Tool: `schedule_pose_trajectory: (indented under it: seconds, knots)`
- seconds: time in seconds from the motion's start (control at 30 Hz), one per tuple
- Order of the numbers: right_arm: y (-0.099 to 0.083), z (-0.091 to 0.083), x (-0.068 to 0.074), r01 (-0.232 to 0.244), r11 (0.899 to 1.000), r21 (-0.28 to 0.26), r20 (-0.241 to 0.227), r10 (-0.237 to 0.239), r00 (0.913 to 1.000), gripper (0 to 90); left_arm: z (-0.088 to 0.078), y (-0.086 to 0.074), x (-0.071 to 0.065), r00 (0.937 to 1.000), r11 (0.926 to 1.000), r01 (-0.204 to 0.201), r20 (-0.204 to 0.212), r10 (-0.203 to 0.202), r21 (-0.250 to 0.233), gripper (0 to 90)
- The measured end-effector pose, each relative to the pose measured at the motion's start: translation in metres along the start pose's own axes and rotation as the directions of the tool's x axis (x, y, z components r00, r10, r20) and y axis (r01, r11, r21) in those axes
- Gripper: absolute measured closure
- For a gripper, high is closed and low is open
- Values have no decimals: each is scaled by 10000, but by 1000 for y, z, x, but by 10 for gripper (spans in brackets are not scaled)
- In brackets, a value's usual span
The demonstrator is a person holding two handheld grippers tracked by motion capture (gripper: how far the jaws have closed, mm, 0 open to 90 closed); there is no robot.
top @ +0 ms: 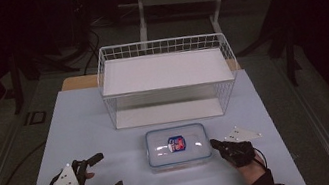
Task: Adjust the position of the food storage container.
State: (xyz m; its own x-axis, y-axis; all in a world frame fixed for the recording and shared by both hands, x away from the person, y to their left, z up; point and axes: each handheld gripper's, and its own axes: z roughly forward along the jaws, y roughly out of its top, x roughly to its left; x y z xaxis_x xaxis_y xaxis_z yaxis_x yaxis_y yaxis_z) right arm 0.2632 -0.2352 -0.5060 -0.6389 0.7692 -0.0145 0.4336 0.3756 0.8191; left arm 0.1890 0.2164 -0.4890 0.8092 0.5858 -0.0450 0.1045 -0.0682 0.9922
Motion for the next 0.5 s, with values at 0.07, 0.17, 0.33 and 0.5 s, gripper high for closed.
schedule_pose_trajectory:
  seconds: [0.07, 0.17, 0.33, 0.5]
  knots:
    - [0, -1, 0, -52, 10000, -57, -42, 52, 10000, 900, 0, 0, 0, 10000, 10000, 13, 13, -13, -6, 3]
    - [-1, -2, 4, -65, 10000, -72, -264, 63, 9996, 900, 1, 0, 0, 10000, 10000, 20, 50, -21, 58, 3]
    - [1, 3, 9, 44, 10000, -56, -484, -46, 9988, 900, 2, 0, -1, 10000, 10000, 13, 66, -13, 85, 3]
    - [4, 0, 8, 48, 9997, -226, -441, -58, 9990, 826, 2, -1, 0, 10000, 9998, 71, 40, -72, 179, 3]
